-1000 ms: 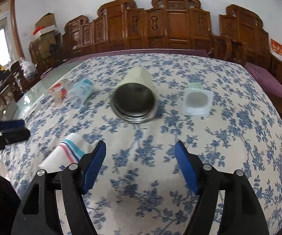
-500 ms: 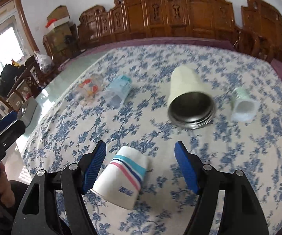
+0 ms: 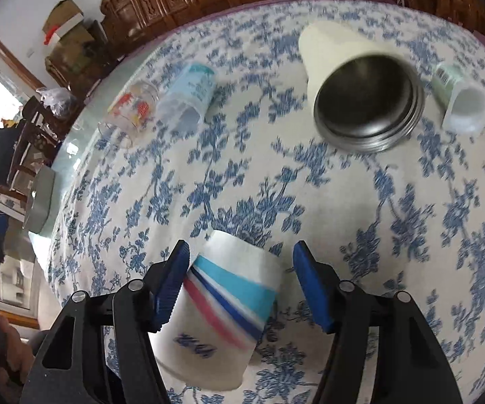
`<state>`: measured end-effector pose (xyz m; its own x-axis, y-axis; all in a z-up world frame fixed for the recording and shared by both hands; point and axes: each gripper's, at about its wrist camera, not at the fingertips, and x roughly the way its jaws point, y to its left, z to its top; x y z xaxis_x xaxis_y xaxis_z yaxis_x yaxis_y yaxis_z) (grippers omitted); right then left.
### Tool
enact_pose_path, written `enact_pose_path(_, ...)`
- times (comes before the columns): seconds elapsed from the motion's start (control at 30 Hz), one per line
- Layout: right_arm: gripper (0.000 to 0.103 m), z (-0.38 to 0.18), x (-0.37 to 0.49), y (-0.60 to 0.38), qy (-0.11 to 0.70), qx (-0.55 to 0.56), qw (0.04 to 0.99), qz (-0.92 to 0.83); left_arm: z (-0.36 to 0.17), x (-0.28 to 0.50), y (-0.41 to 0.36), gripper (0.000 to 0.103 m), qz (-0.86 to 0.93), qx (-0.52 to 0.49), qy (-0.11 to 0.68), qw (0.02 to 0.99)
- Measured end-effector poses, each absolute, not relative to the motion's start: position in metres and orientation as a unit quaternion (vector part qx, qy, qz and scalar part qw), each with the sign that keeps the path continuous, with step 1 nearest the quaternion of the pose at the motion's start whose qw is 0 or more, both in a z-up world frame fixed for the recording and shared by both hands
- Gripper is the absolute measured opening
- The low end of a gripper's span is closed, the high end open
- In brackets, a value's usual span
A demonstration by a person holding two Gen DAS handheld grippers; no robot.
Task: Flip cup upside down
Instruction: 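Grasp the paper cup with the right tool while the left tool releases it, then rotate the held cup with the right tool and lower it onto the table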
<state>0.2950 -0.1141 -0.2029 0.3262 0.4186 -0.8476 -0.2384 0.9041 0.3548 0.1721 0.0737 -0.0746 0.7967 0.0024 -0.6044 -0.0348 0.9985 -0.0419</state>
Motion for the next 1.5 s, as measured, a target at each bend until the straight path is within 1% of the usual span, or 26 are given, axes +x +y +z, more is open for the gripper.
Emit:
enact_pose_path(0.2,0.068,-0.210,0.294,-0.117,0.563,0.111,0.798,0.185,-0.074,0.171,0.074,0.095,0.008,-0.032,0.318,0.947)
enact_pose_path(0.23,0.069,-0.210,0.293,-0.118,0.566,0.116,0.796,0.182,-0.074,0.171,0.074,0.095,0.008,-0.031,0.318,0.947)
enact_pose_path(0.3,0.076,-0.211,0.290,-0.123,0.573,0.131,0.790,0.172,-0.074,0.171,0.073,0.095,0.006,-0.031,0.318,0.947)
enact_pose_path(0.4,0.079,-0.213,0.283,-0.126,0.578,0.135,0.788,0.165,-0.074,0.171,0.073,0.095,0.006,-0.030,0.318,0.948)
enact_pose_path(0.5,0.080,-0.217,0.280,-0.127,0.588,0.146,0.779,0.163,-0.073,0.170,0.073,0.095,0.006,-0.029,0.316,0.948)
enact_pose_path(0.63,0.079,-0.217,0.280,-0.125,0.594,0.155,0.772,0.165,-0.072,0.170,0.071,0.095,0.006,-0.028,0.315,0.949)
enact_pose_path(0.67,0.070,-0.217,0.281,-0.125,0.595,0.158,0.770,0.166,-0.072,0.169,0.071,0.095,0.006,-0.028,0.314,0.949)
enact_pose_path(0.73,0.066,-0.217,0.283,-0.123,0.596,0.160,0.768,0.171,-0.071,0.169,0.071,0.095,0.006,-0.026,0.313,0.949)
enact_pose_path(0.77,0.064,-0.215,0.283,-0.124,0.590,0.157,0.773,0.172,-0.072,0.169,0.071,0.095,0.007,-0.025,0.313,0.949)
enact_pose_path(0.9,0.062,-0.200,0.287,-0.126,0.547,0.132,0.807,0.180,-0.072,0.169,0.071,0.095,0.008,-0.025,0.313,0.949)
enact_pose_path(1.03,0.062,-0.179,0.290,-0.129,0.469,0.084,0.860,0.180,-0.074,0.170,0.072,0.095,0.008,-0.025,0.316,0.948)
enact_pose_path(1.27,0.063,-0.171,0.303,-0.120,0.374,-0.031,0.913,0.161,-0.076,0.172,0.071,0.095,0.008,-0.022,0.319,0.947)
enact_pose_path(1.37,0.063,-0.174,0.302,-0.117,0.358,-0.060,0.919,0.155,-0.076,0.172,0.070,0.095,0.009,-0.021,0.320,0.947)
enact_pose_path(1.5,0.064,-0.175,0.293,-0.116,0.343,-0.068,0.925,0.148,-0.077,0.173,0.070,0.095,0.009,-0.021,0.321,0.947)
